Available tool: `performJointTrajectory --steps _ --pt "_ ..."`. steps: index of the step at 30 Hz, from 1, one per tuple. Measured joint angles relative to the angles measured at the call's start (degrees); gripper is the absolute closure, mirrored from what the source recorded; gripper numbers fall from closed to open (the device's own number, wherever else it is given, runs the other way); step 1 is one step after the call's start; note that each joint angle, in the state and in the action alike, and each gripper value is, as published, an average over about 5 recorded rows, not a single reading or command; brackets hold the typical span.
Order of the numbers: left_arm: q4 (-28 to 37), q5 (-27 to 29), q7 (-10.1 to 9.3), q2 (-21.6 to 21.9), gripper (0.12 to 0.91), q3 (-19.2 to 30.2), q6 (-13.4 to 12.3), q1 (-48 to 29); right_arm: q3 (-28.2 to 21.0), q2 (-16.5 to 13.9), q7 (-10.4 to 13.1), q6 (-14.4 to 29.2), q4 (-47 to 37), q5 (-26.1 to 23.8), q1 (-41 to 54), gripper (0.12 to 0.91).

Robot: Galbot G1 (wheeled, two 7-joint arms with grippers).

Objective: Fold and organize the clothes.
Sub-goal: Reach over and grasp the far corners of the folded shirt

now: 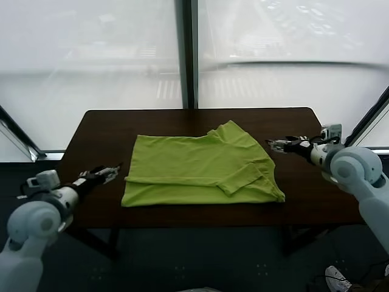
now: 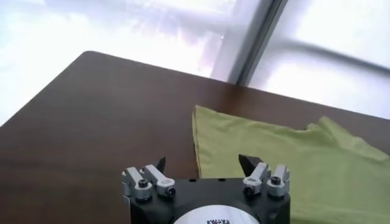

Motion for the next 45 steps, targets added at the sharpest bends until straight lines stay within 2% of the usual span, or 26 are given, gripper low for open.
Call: performJointTrajectory --steps 4,8,16,23,30,34,37,45 --pt "5.6 -3.8 -0.97 1.7 0.123 3.9 1.8 -9.0 -4.3 5.1 -1.1 0.0 -8.0 -1.1 6.3 0.118" --pt "12.2 -5.5 -1.08 2.5 0.123 8.6 2.3 -17.7 -7.3 9.2 -2.1 0.0 -15.7 -2.7 11.0 0.118" --pt "25.2 -5.8 -0.83 1.6 0.123 18.4 2.3 -32.5 -10.6 14.5 -3.3 0.0 -25.9 -6.3 15.8 0.118" --pt "35.1 -2.1 1.93 -0.9 0.123 24.0 2.3 -40.3 -11.6 16.5 -3.5 0.0 -29.1 -8.4 16.7 0.118" --pt "40.9 3.2 5.10 -2.9 0.123 26.8 2.3 -43.6 -12.2 17.5 -3.3 0.0 -30.0 -9.7 16.8 0.122" --pt "42.9 6.5 6.74 -3.8 0.123 28.0 2.3 -44.4 -12.2 18.0 -3.4 0.0 -30.5 -9.8 16.8 0.174" --pt "44.0 7.7 6.97 -4.5 0.124 28.7 2.3 -45.0 -12.2 18.4 -3.4 0.0 -31.0 -9.9 16.9 0.226" --pt "45.8 9.1 6.97 -5.7 0.158 29.4 2.2 -46.0 -12.3 19.3 -3.6 0.0 -32.2 -10.8 17.0 0.279"
